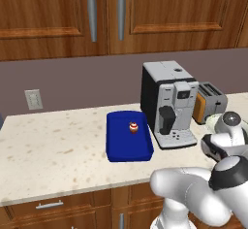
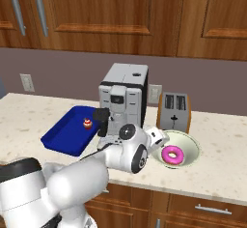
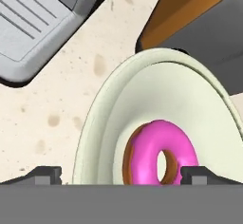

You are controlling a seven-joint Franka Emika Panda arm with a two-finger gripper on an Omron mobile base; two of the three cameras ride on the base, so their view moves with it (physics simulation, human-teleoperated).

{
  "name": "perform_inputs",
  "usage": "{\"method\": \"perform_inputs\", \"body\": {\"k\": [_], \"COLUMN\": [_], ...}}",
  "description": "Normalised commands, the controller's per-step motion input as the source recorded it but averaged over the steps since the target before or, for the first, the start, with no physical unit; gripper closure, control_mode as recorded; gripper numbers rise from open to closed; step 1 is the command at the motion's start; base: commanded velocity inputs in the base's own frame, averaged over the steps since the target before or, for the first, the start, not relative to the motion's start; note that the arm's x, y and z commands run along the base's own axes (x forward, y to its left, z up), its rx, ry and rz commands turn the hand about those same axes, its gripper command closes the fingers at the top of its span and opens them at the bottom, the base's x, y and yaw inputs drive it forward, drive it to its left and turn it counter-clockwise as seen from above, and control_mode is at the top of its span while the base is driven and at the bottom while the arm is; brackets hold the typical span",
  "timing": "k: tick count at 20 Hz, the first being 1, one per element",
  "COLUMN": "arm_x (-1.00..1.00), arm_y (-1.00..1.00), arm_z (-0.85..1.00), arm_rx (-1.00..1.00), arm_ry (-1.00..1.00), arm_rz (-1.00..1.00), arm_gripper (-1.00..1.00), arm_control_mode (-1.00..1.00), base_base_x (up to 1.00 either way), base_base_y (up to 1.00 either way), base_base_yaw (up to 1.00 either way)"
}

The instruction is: Place the bowl with donut and the cupcake onto the tray.

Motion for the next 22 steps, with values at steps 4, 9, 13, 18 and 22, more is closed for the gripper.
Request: {"method": "perform_inputs", "body": {"k": [4, 9, 13, 18, 22], "arm_x": [0.30, 0.23, 0.21, 0.05, 0.00], "arm_y": [-0.31, -0.31, -0.23, -0.25, -0.16], "arm_z": [-0.19, -0.18, -0.16, -0.02, 0.12], "arm_rx": [0.00, -0.01, -0.01, 0.00, 0.00], "arm_ry": [0.04, 0.02, 0.02, 0.00, 0.00], "arm_rz": [0.00, 0.00, 0.00, 0.00, 0.00], "arm_gripper": [-1.00, -1.00, 1.00, 1.00, 1.00], "arm_control_mode": [-1.00, -1.00, -1.00, -1.00, -1.00], "base_base_x": [0.00, 0.00, 0.00, 0.00, 0.00], "base_base_y": [0.00, 0.00, 0.00, 0.00, 0.00], "base_base_yaw": [0.00, 0.00, 0.00, 0.00, 0.00]}}
